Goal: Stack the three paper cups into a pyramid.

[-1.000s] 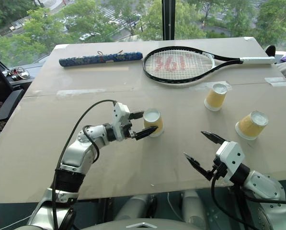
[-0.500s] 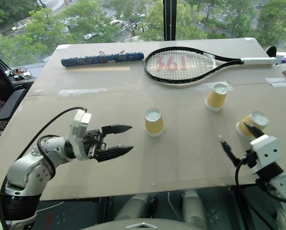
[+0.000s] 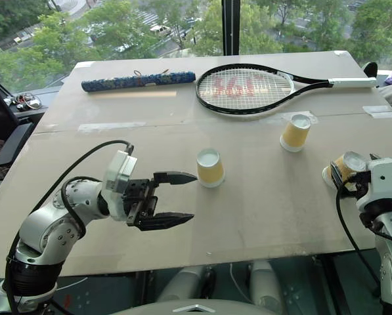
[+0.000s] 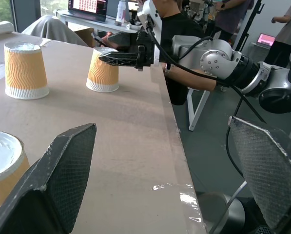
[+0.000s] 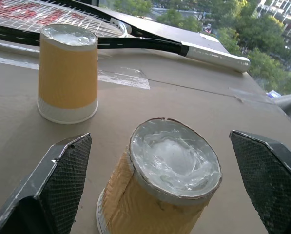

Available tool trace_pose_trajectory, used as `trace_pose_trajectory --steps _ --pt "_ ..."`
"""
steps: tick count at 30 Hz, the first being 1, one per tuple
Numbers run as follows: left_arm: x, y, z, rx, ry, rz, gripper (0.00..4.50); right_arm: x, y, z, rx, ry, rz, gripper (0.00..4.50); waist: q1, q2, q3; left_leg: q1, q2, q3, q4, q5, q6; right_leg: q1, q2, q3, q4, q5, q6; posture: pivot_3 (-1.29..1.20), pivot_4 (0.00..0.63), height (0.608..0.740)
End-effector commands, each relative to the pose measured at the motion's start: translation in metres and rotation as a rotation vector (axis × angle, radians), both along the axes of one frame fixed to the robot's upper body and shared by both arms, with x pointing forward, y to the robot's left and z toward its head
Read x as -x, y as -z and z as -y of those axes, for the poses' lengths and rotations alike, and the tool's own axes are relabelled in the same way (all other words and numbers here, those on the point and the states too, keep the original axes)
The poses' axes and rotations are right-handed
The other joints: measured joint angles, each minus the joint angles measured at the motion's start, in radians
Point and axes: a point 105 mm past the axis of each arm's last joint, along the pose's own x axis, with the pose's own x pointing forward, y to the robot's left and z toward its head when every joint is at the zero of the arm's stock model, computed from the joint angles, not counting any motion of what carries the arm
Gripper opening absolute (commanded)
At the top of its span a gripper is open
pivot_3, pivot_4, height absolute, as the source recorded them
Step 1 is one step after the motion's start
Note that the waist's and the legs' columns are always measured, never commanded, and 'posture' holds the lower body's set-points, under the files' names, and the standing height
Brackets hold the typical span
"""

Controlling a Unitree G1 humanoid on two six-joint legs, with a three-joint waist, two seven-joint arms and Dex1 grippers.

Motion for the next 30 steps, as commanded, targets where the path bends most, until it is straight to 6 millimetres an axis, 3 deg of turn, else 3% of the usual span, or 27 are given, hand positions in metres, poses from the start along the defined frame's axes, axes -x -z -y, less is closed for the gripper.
trace_pose_trajectory --steps 1,3,5,10,13,17,20,22,26,30 --pt "0.004 -0.007 0.004 0.012 0.017 0.044 4.48 -0.001 -0.003 0.01 -0.059 0.05 0.001 4.5 0.0 0.0 0.0 0.0 0.0 0.0 0.0 0.0 0.0 0.0 0.0 0.0 0.0 0.0 0.0 0.0 0.15 0.74" --pt "0.005 -0.006 0.004 0.013 0.016 0.047 4.48 -0.001 0.0 0.01 -0.089 0.052 -0.013 4.5 0.0 0.0 0.0 0.0 0.0 0.0 0.0 0.0 0.0 0.0 0.0 0.0 0.0 0.0 0.0 0.0 0.15 0.74" --pt "0.005 -0.006 0.005 0.014 0.016 0.049 4.5 -0.002 0.001 0.008 -0.099 0.037 -0.02 3.96 0.0 0.0 0.0 0.0 0.0 0.0 0.0 0.0 0.0 0.0 0.0 0.0 0.0 0.0 0.0 0.0 0.15 0.74" --pt "0.006 -0.005 0.003 0.019 0.001 0.047 4.5 -0.002 -0.006 0.003 -0.084 0.012 0.002 1.85 -0.001 0.0 0.0 0.0 0.0 0.0 0.0 0.0 0.0 0.0 0.0 0.0 0.0 0.0 0.0 0.0 0.15 0.74" --pt "0.004 -0.004 0.001 0.049 -0.038 0.059 4.5 -0.003 -0.019 -0.013 -0.055 -0.089 0.035 1.8 -0.002 0.001 0.001 0.0 0.0 0.0 0.0 0.0 0.0 0.0 0.0 0.0 0.0 0.0 0.0 0.0 0.15 0.74" --pt "0.0 0.009 -0.005 0.061 -0.154 0.11 4.5 -0.001 -0.035 -0.064 0.001 -0.363 0.052 1.8 -0.003 0.002 0.001 0.0 0.0 0.001 0.0 0.0 0.0 0.0 0.0 0.001 0.0 0.0 0.0 0.0 0.15 0.74" --pt "0.014 0.02 -0.017 0.146 -0.176 0.086 4.5 0.004 -0.043 -0.118 0.009 -0.616 0.057 1.8 -0.008 0.003 0.001 0.0 0.001 0.001 -0.001 0.0 0.0 0.0 0.0 0.001 0.0 0.0 0.0 0.0 0.15 0.74" --pt "0.02 0.024 -0.025 0.162 -0.196 0.059 4.5 0.006 -0.044 -0.142 0.004 -0.72 0.053 1.8 -0.013 0.002 0.001 0.0 0.002 0.001 -0.001 0.0 0.0 -0.001 0.0 0.001 -0.001 0.0 0.0 0.0 0.15 0.74" --pt "0.022 0.031 -0.043 0.17 -0.251 0.008 4.5 0.004 -0.037 -0.17 0.012 -0.834 0.026 1.8 0.003 0.001 0.001 -0.001 0.001 -0.001 0.0 0.0 0.0 0.0 -0.001 -0.001 -0.001 0.0 0.0 0.0 0.15 0.74" --pt "0.025 0.034 -0.053 0.148 -0.301 -0.008 4.5 -0.003 -0.024 -0.181 0.047 -0.876 -0.007 1.8 0.0 0.0 0.001 -0.003 -0.001 -0.002 0.001 0.0 0.001 0.0 -0.001 -0.004 -0.002 0.0 0.0 0.0 0.15 0.74"
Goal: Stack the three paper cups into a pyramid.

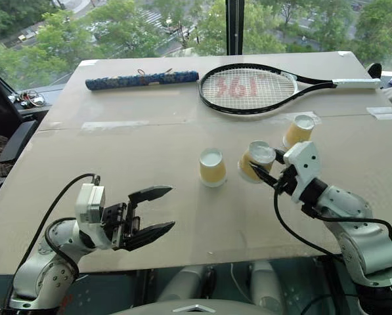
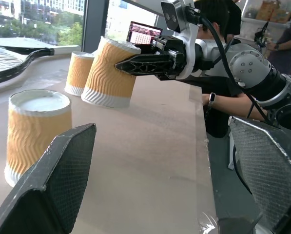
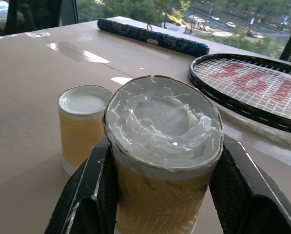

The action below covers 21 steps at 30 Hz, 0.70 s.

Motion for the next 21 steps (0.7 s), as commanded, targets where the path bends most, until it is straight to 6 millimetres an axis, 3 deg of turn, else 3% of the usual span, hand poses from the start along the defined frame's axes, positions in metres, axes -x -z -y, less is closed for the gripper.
trace_pose_trajectory --steps 1,21 --pt "0.004 -0.007 -0.007 -0.002 -0.028 0.023 4.5 -0.005 0.002 -0.007 0.038 -0.03 0.031 1.8 -0.001 0.0 0.0 0.0 0.0 0.0 0.0 0.0 0.0 0.0 0.0 0.0 0.0 0.0 0.0 0.0 0.15 0.74" --pt "0.015 -0.01 -0.006 -0.024 -0.081 0.027 4.5 -0.028 0.031 -0.037 0.184 -0.11 0.028 1.8 -0.003 0.0 0.0 0.0 0.001 0.0 -0.001 0.0 0.0 -0.001 0.0 0.0 0.0 0.0 0.0 0.0 0.15 0.74"
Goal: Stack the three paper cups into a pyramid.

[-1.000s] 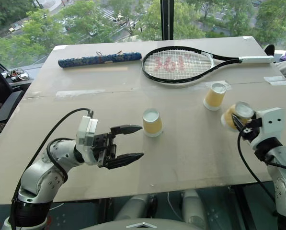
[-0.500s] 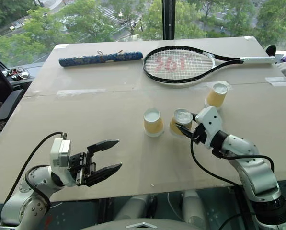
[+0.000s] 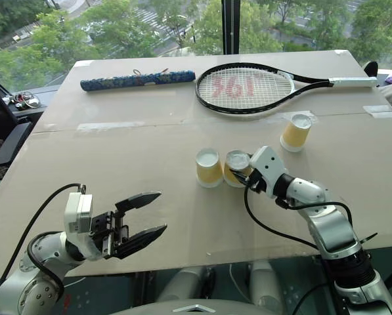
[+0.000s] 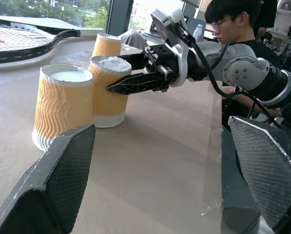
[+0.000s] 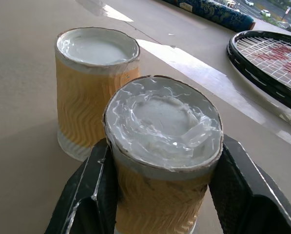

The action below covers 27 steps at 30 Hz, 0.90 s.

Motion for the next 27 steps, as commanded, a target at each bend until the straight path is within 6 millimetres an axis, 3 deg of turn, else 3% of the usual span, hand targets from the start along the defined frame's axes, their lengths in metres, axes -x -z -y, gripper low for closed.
trace_pose_trajectory --steps 1,7,15,19,22,27 --pt "0.003 -0.009 0.0 0.002 0.003 0.047 4.5 0.0 0.0 -0.005 0.02 -0.03 0.012 1.8 0.0 0.0 0.0 0.0 0.0 0.0 0.0 0.0 0.0 0.0 0.0 0.0 0.0 0.0 0.0 0.0 0.15 0.74" --pt "0.005 -0.007 -0.001 0.004 0.01 0.044 4.5 -0.006 -0.008 0.002 -0.027 0.014 0.043 4.45 0.0 0.0 0.0 0.0 0.0 0.0 0.0 0.0 0.0 0.0 0.0 0.0 0.0 0.0 0.0 0.0 0.15 0.74" --pt "0.009 -0.004 -0.004 0.005 0.022 0.043 4.5 0.016 -0.052 0.023 -0.232 -0.031 0.075 4.45 0.003 0.001 0.0 -0.001 0.0 -0.001 0.0 0.0 0.0 0.0 0.0 -0.001 -0.001 0.0 0.0 0.0 0.15 0.74" --pt "0.008 -0.004 -0.003 0.01 0.034 0.048 4.5 0.017 -0.074 0.035 -0.352 -0.013 0.081 4.45 0.0 0.001 0.0 -0.001 0.0 -0.001 0.0 0.0 0.0 0.0 0.0 0.0 -0.001 0.0 0.0 0.0 0.15 0.74" --pt "0.006 -0.004 -0.003 0.014 0.042 0.054 4.5 0.004 -0.084 0.047 -0.339 0.075 0.14 4.45 0.0 0.001 0.001 -0.001 0.0 0.0 0.0 0.0 0.0 0.0 0.0 0.0 -0.001 0.0 0.0 0.0 0.15 0.74" --pt "0.004 -0.004 -0.001 0.015 0.059 0.063 4.5 -0.043 -0.075 0.084 -0.134 0.42 0.247 4.45 0.002 0.001 0.001 -0.001 0.0 0.001 0.0 0.0 0.0 0.0 0.0 0.0 -0.001 0.0 0.0 0.0 0.15 0.74"
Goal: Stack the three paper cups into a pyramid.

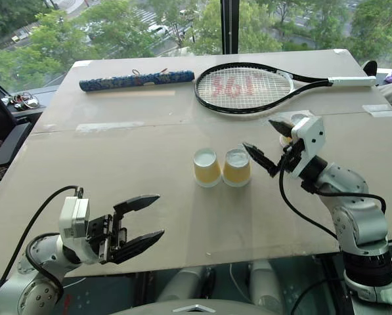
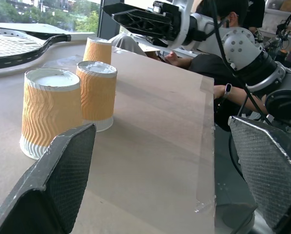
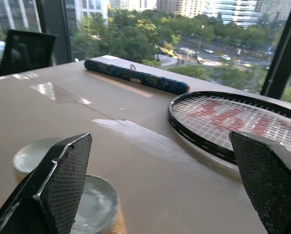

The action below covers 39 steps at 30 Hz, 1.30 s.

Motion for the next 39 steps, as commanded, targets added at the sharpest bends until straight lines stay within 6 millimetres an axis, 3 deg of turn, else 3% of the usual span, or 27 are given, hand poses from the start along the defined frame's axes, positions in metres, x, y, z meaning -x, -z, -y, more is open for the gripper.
trace_pose_trajectory --steps 1,9,20,25,26,30,34,37,39 --pt "0.001 -0.005 0.001 0.009 0.017 0.033 4.5 -0.027 0.0 0.033 0.077 0.258 0.053 4.45 0.002 0.0 0.0 0.0 0.0 0.0 0.0 0.0 0.0 0.0 0.0 0.0 0.0 0.0 0.0 0.0 0.15 0.74" --pt "0.004 -0.003 0.001 0.014 0.011 0.03 4.5 -0.054 0.014 0.065 -0.002 0.452 -0.028 4.45 -0.003 0.0 0.0 -0.002 0.0 0.001 -0.002 0.0 0.0 -0.004 0.0 0.003 0.001 0.0 0.0 0.0 0.15 0.74" --pt "0.005 -0.004 0.002 0.03 -0.002 0.044 4.5 -0.072 0.028 0.07 -0.126 0.479 -0.138 4.45 -0.008 0.0 0.0 -0.002 0.0 0.002 -0.002 0.0 0.0 -0.004 0.0 0.003 0.001 0.0 0.0 0.0 0.15 0.74" --pt "0.002 -0.016 0.0 0.089 -0.041 0.102 4.5 -0.072 0.03 0.073 -0.153 0.462 -0.162 2.95 -0.011 0.0 0.0 -0.002 0.0 0.002 -0.002 0.0 0.0 -0.005 0.0 0.003 0.001 0.0 0.0 0.0 0.15 0.74" --pt "0.002 -0.018 0.001 0.093 -0.041 0.115 4.5 -0.072 0.03 0.074 -0.155 0.465 -0.164 2.39 -0.011 0.0 0.0 -0.002 0.0 0.002 -0.002 0.0 0.0 -0.005 0.0 0.003 0.001 0.0 0.0 0.0 0.15 0.74" --pt "0.002 -0.02 0.005 0.096 -0.042 0.123 4.5 -0.071 0.032 0.078 -0.144 0.472 -0.165 2.14 -0.013 0.0 0.0 -0.002 0.0 0.002 -0.002 0.0 0.0 -0.004 0.0 0.003 0.001 0.0 0.0 0.0 0.15 0.74" --pt "0.003 -0.02 0.008 0.096 -0.055 0.092 4.5 -0.068 0.013 0.076 -0.143 0.407 -0.091 2.13 -0.014 0.001 0.0 -0.002 0.0 0.002 -0.002 0.0 0.0 -0.004 0.0 0.003 0.001 0.0 0.0 0.0 0.15 0.74" --pt "0.003 -0.019 0.006 0.095 -0.076 0.085 4.5 -0.05 -0.026 0.042 -0.182 0.144 -0.008 2.13 -0.019 0.003 0.002 -0.003 0.0 0.002 -0.002 0.0 0.0 -0.005 0.0 0.004 0.001 0.0 0.0 0.0 0.15 0.74" --pt "0.002 -0.018 0.003 0.088 -0.095 0.096 4.5 -0.04 -0.038 0.026 -0.168 0.031 0.006 2.13 -0.024 0.005 0.003 -0.003 0.0 0.002 -0.003 0.0 0.0 -0.005 0.0 0.004 0.001 0.0 0.0 0.0 0.15 0.74"
